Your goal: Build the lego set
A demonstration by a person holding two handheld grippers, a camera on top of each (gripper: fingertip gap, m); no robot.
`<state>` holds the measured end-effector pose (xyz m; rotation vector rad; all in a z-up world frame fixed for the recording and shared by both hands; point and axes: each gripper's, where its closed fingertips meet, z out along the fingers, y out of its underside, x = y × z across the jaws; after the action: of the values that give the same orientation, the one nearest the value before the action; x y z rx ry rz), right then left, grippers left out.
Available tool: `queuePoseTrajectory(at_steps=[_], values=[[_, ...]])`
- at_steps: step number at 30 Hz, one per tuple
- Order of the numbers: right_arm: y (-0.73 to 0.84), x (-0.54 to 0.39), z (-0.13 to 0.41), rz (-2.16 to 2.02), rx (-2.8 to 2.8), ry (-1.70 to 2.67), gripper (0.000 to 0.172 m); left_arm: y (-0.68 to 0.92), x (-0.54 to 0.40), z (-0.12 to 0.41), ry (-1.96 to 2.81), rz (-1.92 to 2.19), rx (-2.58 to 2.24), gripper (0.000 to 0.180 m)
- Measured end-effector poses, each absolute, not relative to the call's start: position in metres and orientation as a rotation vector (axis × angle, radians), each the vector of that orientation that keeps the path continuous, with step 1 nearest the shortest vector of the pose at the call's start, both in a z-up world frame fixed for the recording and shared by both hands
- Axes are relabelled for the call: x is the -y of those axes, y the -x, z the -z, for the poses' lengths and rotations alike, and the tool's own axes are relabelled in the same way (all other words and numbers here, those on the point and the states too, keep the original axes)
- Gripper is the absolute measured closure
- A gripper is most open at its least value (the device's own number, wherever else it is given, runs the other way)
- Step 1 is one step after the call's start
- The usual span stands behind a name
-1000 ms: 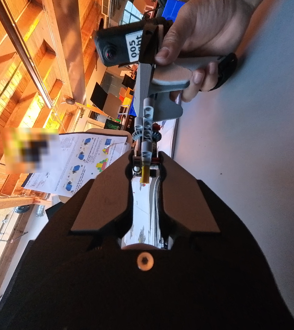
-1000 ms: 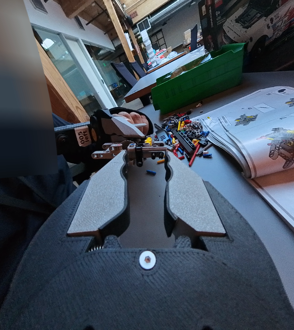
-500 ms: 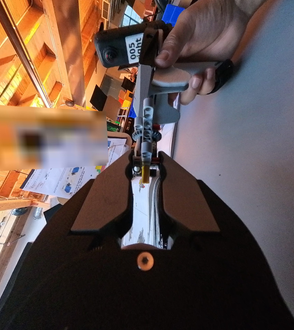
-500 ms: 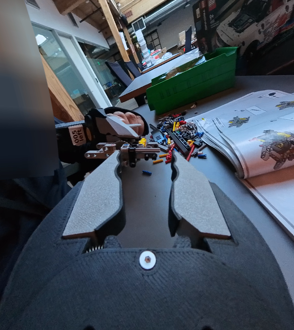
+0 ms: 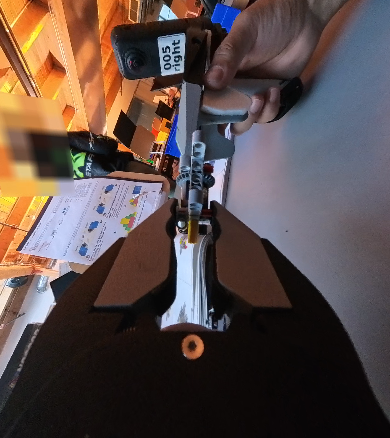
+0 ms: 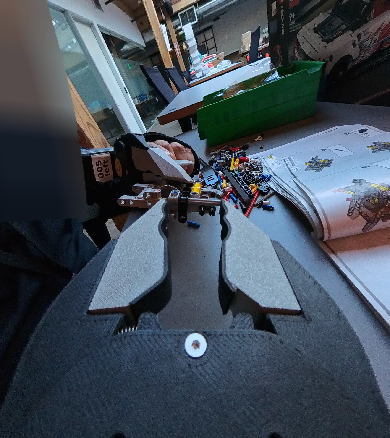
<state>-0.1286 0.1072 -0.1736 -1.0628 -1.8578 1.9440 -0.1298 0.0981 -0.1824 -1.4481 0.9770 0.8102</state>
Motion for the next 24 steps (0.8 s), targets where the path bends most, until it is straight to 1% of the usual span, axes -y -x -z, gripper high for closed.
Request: queuePoseTrajectory(at_steps=[9, 15, 24], values=[[0.129, -0.105, 0.176, -1.972, 1.864, 1.092, 0.133, 0.13, -0.096, 0.184, 1.477, -0.764, -0.968, 0.157], [0.128, -0.102, 0.179, -2.001, 1.877, 1.11, 0.134, 0.13, -0.095, 0.187, 1.533, -0.66, -0.931, 0.157], [0.142, -0.109, 0.179, -1.872, 1.742, 1.221, 0.134, 0.152, -0.101, 0.19, 1.612, -0.804, -0.864, 0.157]])
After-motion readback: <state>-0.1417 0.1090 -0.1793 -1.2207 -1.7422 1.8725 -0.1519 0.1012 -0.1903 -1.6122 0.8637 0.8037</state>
